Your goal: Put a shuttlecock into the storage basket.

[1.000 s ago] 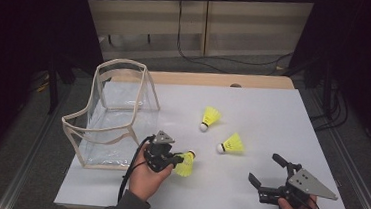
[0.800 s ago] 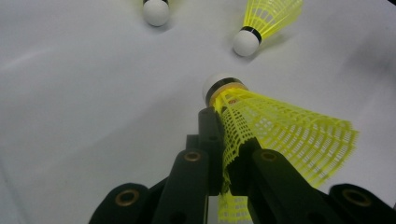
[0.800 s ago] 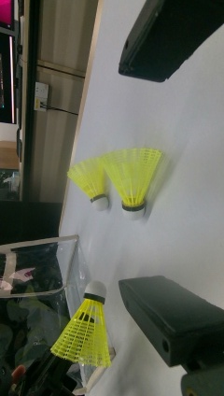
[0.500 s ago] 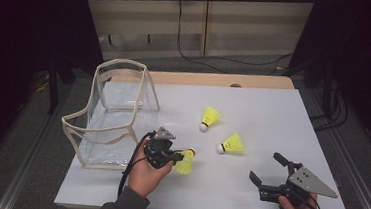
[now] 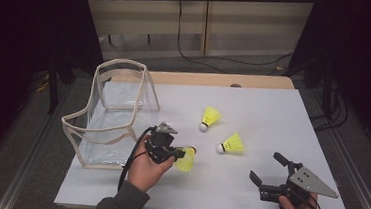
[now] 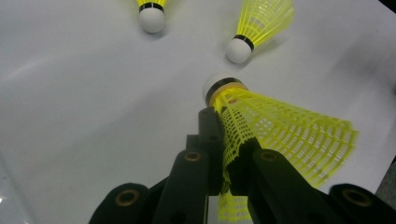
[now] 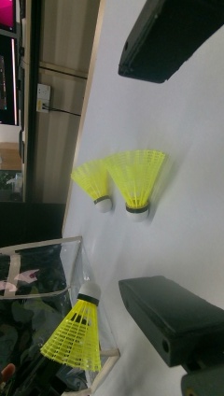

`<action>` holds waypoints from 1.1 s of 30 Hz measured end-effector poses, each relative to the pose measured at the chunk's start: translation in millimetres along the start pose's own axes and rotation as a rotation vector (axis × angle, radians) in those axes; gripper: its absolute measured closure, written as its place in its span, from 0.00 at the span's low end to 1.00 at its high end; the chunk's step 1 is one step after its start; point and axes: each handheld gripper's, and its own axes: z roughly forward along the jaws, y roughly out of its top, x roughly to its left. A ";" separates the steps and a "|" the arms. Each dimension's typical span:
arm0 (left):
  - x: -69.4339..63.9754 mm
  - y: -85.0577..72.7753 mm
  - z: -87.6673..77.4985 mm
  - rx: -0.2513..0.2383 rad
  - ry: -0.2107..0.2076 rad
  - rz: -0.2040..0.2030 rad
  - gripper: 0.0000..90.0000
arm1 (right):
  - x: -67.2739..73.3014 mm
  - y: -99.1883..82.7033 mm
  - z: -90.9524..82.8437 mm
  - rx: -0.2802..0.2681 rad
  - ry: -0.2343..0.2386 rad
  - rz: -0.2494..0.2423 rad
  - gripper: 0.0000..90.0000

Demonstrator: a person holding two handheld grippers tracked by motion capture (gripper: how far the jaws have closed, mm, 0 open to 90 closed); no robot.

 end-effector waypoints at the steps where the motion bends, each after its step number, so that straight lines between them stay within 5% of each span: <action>1: -0.4 1.6 -0.4 0.005 0.000 -0.001 0.98 | -0.1 0.0 0.1 -0.002 -0.001 0.002 0.01; 33: -2.0 50.3 -22.3 0.037 -0.010 -0.064 0.98 | -0.8 1.1 -1.4 -0.007 -0.006 -0.008 0.01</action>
